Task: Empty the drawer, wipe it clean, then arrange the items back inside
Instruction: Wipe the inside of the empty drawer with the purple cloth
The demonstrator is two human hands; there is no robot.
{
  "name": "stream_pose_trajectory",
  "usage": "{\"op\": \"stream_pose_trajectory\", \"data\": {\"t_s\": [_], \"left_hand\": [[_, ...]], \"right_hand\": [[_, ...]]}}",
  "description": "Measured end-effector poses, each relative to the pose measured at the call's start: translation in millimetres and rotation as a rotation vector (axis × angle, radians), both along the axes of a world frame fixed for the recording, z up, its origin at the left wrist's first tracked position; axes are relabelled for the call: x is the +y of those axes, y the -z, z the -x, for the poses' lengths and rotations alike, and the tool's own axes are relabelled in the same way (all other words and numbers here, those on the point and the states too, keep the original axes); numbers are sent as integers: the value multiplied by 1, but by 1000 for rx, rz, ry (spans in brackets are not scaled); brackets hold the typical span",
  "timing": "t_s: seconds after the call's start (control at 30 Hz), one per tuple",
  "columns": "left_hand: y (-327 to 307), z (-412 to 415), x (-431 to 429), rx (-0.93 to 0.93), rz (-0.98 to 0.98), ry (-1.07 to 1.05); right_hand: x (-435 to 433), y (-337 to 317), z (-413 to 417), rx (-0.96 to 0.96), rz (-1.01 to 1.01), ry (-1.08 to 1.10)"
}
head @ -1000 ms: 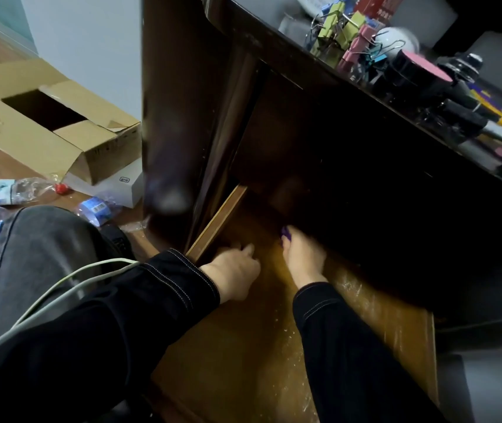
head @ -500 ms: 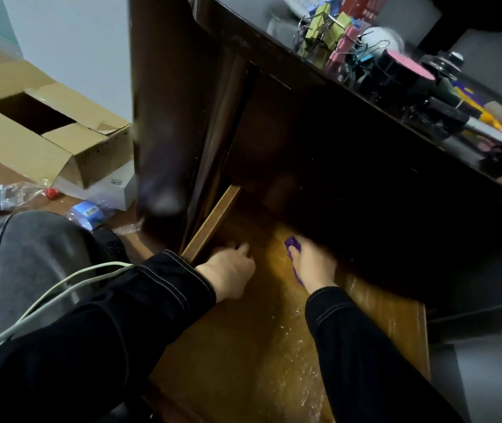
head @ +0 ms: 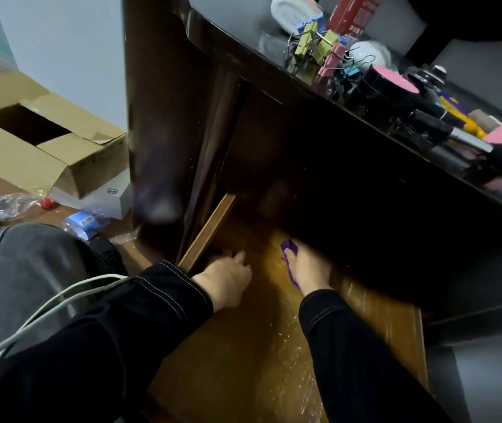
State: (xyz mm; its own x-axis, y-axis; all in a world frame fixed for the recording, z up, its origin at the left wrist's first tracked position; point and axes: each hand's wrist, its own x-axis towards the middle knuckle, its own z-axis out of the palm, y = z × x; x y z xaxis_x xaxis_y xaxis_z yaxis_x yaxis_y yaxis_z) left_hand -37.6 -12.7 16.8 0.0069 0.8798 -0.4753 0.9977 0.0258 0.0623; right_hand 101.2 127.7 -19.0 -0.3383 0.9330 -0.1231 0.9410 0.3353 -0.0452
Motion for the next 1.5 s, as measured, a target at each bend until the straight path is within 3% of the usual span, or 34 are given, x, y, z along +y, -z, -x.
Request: {"op": "stream_pose_trajectory", "data": {"t_s": [0.13, 0.23, 0.47, 0.6, 0.77, 0.83, 0.93, 1.0, 1.1, 1.27, 1.4, 1.5], "left_hand": [[-1, 0, 0, -1, 4, -1], [1, -1, -1, 26, -7, 8], [5, 0, 1, 13, -24, -4], [3, 0, 0, 16, -18, -1], [1, -1, 0, 15, -13, 0], [1, -1, 0, 12, -19, 0], [3, -1, 1, 3, -19, -12], [2, -1, 1, -2, -17, -19], [0, -1, 0, -1, -14, -15], [1, -2, -1, 35, -22, 12], [3, -1, 0, 23, -29, 4], [4, 0, 1, 8, -29, 1]], "right_hand": [[-52, 8, -28, 28, -81, -218], [-55, 10, -45, 45, -31, -300], [18, 2, -18, 57, 102, 164], [-20, 1, -31, 16, -36, -80], [-57, 7, -61, -10, -52, -312], [-34, 5, -56, -1, -24, -230], [11, -4, -37, 75, 97, 110], [22, 0, -27, 83, 112, 204], [-3, 2, -27, -52, -71, -9], [-47, 14, -50, 20, -134, -288], [1, 6, -16, -16, -77, -37], [21, 10, 7, 87, 6, 105]]}}
